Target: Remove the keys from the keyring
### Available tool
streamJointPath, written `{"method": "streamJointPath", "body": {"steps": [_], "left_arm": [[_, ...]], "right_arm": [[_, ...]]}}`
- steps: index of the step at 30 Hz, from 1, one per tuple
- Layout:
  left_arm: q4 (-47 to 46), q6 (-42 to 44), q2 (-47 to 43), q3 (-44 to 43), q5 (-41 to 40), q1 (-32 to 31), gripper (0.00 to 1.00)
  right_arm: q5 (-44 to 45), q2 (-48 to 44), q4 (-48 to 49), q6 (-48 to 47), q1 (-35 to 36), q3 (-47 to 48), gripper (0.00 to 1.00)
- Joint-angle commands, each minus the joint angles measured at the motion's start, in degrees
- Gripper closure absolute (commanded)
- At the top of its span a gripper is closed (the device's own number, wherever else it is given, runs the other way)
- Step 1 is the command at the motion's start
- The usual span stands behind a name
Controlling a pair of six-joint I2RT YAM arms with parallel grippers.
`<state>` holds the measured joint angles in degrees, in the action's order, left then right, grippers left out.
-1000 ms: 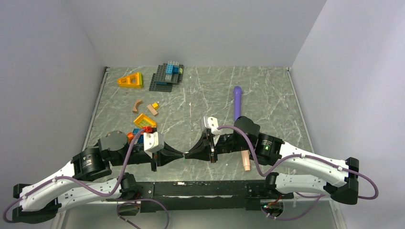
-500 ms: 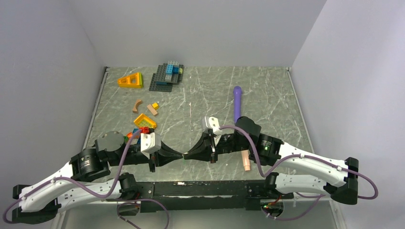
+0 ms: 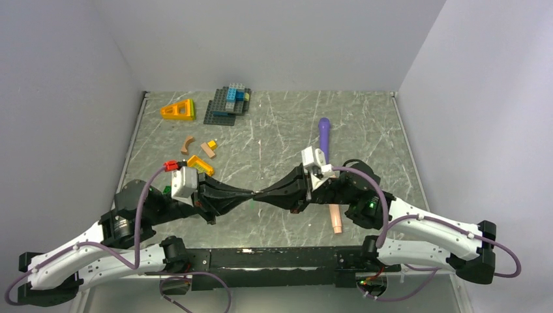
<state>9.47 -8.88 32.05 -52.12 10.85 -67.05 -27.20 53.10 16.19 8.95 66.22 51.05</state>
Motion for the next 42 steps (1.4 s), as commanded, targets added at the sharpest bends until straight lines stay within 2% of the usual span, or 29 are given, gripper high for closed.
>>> {"method": "streamJointPath", "body": {"steps": [1,12,20,26,29,33,37,42], "left_arm": [[-15.6,-3.6,3.1,3.9,-2.8,-0.1,1.00],[-30.1,-6.7,2.3,10.2,-7.5,-0.1,1.00],[-37.0,-9.4,0.5,14.8,-12.7,-0.1,1.00],[-38.8,-11.0,-1.6,17.4,-17.6,-0.1,1.00],[-34.4,-10.1,-3.1,16.1,-18.6,-0.1,0.99],[-20.4,-6.8,-4.1,10.4,-19.6,-0.1,0.91],[-7.7,-2.8,-4.8,5.1,-19.4,-0.1,0.76],[4.3,1.5,-5.9,0.4,-18.3,-0.1,0.57]], "right_arm": [[3.5,0.2,15.1,3.1,0.9,-2.1,1.00],[8.0,1.0,27.1,7.1,0.9,-5.9,1.00],[9.5,0.8,29.1,7.4,0.9,-6.2,1.00],[10.6,0.4,28.7,7.1,0.9,-6.6,1.00],[11.3,0.1,27.6,6.9,0.9,-7.0,1.00],[12.5,-1.3,25.6,6.4,0.9,-8.8,1.00],[14.2,-3.5,22.5,5.2,0.9,-10.3,1.00],[15.0,-5.2,13.3,2.2,0.9,-9.1,1.00]]}}
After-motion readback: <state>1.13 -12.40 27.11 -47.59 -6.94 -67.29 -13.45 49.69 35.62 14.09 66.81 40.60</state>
